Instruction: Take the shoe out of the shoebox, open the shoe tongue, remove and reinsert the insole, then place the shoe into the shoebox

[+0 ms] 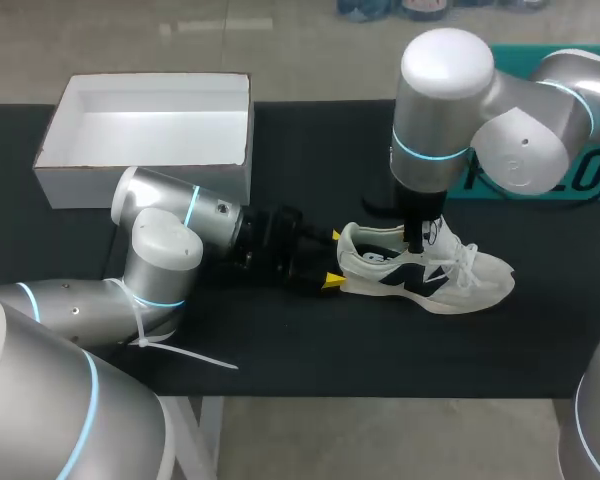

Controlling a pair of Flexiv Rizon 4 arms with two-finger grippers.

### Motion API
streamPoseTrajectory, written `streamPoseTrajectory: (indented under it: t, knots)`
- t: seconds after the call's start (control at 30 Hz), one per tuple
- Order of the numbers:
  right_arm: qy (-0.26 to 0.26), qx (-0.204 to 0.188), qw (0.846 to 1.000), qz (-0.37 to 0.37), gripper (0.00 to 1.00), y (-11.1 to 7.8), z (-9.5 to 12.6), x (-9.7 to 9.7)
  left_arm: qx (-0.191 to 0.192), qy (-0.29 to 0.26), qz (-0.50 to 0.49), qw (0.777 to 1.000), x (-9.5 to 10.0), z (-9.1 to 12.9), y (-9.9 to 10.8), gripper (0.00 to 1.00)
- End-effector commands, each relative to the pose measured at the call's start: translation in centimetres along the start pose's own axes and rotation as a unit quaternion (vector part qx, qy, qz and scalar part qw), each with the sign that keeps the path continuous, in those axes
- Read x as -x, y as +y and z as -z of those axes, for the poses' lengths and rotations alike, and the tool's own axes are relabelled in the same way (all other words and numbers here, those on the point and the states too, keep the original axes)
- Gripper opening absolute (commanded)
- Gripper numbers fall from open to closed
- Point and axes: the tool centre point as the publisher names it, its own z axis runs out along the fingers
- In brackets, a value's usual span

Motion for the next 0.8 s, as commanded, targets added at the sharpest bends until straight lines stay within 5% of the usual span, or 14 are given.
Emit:
streamPoseTrajectory:
  t: [0.03,0.8]
  knots:
    - [-0.015,-0.019,1.0,-0.012,0.0,0.7,0.6,-0.6,0.001,0.001,0.0,1.0,0.0,-0.3,0.2,0.0]
    - [0.01,-0.02,0.999,-0.041,0.0,0.8,-2.2,-0.4,0.001,0.001,0.0,1.0,0.0,-0.3,0.2,0.0]
